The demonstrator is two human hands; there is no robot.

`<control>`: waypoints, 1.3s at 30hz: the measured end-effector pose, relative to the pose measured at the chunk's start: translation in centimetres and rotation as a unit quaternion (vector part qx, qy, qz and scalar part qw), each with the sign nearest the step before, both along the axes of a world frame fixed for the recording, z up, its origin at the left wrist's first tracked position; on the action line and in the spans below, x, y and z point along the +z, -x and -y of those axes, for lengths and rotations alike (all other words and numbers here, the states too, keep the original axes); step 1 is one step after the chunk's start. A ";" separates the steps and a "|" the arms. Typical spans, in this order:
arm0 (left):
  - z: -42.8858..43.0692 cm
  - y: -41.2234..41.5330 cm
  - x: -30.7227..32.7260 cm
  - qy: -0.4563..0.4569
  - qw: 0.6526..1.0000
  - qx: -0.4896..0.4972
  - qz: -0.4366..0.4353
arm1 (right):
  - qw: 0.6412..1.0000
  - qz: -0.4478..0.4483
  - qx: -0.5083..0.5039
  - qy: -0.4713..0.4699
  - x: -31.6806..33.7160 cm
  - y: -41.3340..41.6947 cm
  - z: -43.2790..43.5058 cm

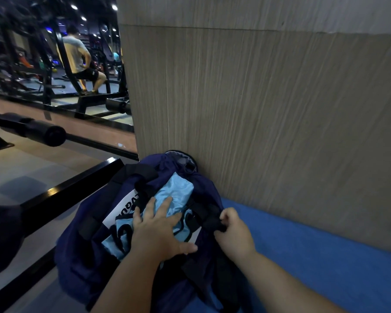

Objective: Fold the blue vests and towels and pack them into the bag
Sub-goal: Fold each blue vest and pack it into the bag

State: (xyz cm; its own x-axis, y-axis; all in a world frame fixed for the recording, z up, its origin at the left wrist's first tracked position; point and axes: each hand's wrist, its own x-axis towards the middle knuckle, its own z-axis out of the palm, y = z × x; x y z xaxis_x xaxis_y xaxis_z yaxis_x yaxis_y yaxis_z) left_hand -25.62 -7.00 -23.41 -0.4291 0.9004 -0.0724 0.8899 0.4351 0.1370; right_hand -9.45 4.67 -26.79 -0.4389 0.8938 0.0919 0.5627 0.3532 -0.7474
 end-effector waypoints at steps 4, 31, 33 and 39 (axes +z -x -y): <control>0.0 -0.5 0.1 -0.004 1.000 0.016 -0.017 | 0.935 0.075 0.146 -0.315 -1.3 0.4 -0.2; -0.7 0.7 -0.1 -0.108 0.992 0.055 0.041 | 0.772 0.483 0.345 -0.227 2.7 4.7 0.8; -0.6 0.6 -0.1 -0.105 0.992 0.054 0.039 | 0.762 0.493 0.348 -0.234 2.7 4.8 0.7; -0.4 0.7 -0.3 -0.096 0.994 0.052 0.029 | 0.778 0.454 0.351 -0.254 2.6 4.6 0.2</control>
State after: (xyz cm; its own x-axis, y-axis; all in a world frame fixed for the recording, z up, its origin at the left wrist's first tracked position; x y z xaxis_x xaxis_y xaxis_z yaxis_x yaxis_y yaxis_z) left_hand -26.28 -6.65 -23.75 -0.5204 0.8511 0.0689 0.8300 0.4852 0.2752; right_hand -14.06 4.44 -24.20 -0.8930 0.3534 -0.2787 0.3120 0.9324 0.1825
